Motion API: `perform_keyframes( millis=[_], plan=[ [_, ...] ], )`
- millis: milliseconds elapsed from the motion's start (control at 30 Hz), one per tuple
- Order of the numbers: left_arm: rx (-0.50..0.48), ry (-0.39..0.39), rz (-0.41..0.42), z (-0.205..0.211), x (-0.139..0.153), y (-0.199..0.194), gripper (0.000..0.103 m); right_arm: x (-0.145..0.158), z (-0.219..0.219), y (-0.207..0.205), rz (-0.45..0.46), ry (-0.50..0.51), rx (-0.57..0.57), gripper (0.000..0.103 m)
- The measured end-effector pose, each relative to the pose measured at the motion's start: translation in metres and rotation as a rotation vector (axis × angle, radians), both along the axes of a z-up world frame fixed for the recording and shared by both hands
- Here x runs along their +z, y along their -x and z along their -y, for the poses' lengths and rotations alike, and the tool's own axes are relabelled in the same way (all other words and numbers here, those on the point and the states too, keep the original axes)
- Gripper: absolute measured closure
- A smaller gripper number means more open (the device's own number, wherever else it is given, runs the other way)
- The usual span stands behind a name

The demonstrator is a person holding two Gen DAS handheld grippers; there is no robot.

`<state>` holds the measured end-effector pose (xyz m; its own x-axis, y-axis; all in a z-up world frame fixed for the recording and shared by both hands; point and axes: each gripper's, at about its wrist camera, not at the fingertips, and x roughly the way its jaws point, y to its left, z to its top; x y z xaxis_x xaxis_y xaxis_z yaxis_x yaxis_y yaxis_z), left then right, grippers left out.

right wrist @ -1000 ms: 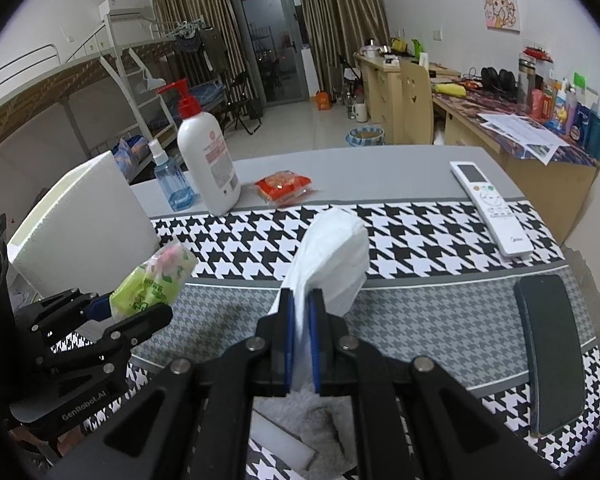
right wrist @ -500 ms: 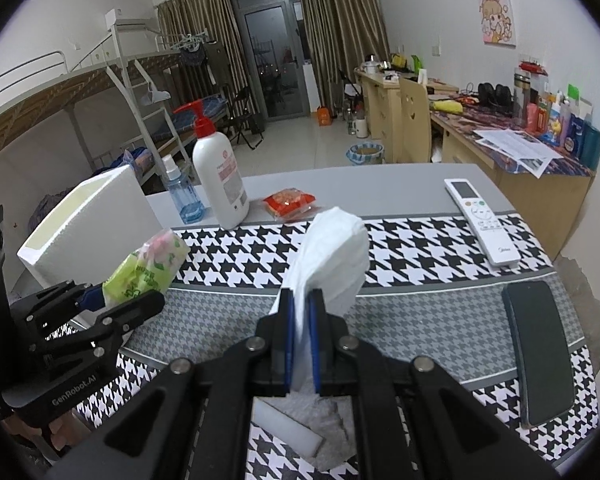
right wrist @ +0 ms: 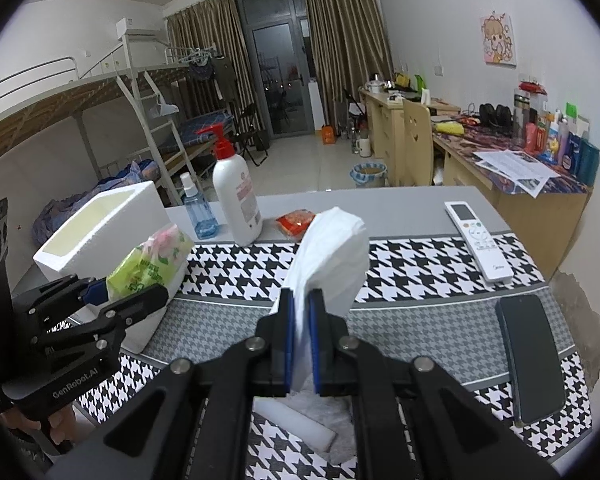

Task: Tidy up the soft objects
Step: 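Lift green packet with left tool while right tool lifts tissue toward foam box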

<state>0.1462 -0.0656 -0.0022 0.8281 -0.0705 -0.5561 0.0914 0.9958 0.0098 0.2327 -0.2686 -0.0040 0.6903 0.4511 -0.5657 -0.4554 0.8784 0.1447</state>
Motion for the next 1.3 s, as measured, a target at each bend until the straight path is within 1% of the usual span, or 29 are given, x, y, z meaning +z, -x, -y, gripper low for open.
perform_keyframes(
  millis=[500,900,1300],
  plan=[
    [0.003,-0.016,0.075,-0.009,0.019,0.014,0.066,0.011,-0.011,0.007,0.047,-0.011,0.017,0.093],
    [0.011,-0.026,0.117,-0.016,0.032,0.021,0.066,0.022,-0.020,0.013,0.092,-0.018,0.024,0.093],
    [0.027,-0.030,0.152,-0.027,0.039,0.026,0.066,0.029,-0.028,0.016,0.116,-0.024,0.029,0.093]
  ],
)
